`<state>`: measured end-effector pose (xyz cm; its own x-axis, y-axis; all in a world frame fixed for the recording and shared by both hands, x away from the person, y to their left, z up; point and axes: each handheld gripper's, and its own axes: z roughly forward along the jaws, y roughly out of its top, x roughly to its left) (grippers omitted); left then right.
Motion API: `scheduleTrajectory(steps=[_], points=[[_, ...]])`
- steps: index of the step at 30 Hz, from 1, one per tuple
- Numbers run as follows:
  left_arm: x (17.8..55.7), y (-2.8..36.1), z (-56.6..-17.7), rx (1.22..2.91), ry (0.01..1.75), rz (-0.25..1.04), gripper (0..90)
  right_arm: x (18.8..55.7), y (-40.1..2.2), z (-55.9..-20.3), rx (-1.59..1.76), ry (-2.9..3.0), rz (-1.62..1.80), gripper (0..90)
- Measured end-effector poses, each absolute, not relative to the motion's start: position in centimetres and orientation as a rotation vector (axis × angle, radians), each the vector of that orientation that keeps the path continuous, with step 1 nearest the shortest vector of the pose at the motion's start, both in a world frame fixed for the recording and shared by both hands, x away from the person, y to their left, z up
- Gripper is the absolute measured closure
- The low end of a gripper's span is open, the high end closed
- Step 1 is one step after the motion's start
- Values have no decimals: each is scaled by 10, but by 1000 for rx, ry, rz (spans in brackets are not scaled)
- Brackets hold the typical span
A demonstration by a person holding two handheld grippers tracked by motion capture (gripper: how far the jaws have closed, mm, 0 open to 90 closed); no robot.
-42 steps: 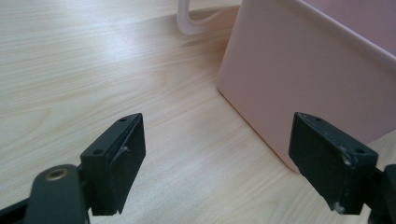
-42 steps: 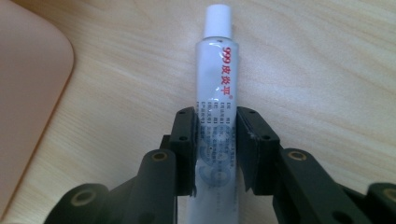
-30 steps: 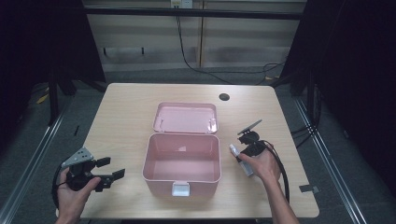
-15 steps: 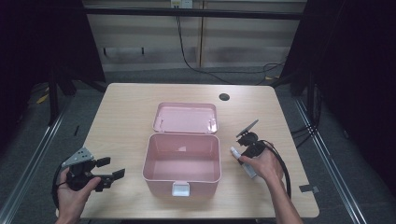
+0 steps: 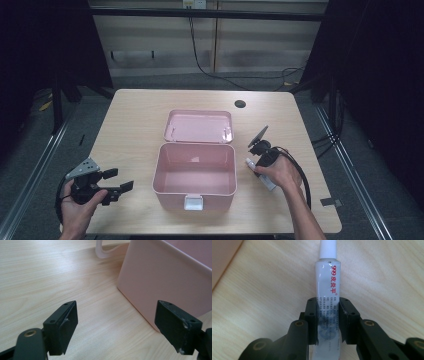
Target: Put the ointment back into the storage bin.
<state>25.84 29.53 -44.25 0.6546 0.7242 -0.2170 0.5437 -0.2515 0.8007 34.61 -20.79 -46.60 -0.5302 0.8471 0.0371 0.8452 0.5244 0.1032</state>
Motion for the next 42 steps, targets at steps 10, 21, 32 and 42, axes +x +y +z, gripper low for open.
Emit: scheduleTrajectory(steps=[10, 21, 32, 42], points=[[259, 295, -443, 1933, 998, 241, 189, 341, -213, -448, 1493, 2785, 182, 714], [259, 296, -443, 1935, 999, 245, 189, 330, -214, -425, 1386, 2903, 194, 714], [259, 296, -443, 1931, 1003, 239, 189, 321, -212, -408, 1281, 2982, 185, 713], [259, 296, -443, 1929, 1009, 242, 189, 315, -207, -398, 1154, 3060, 234, 713]])
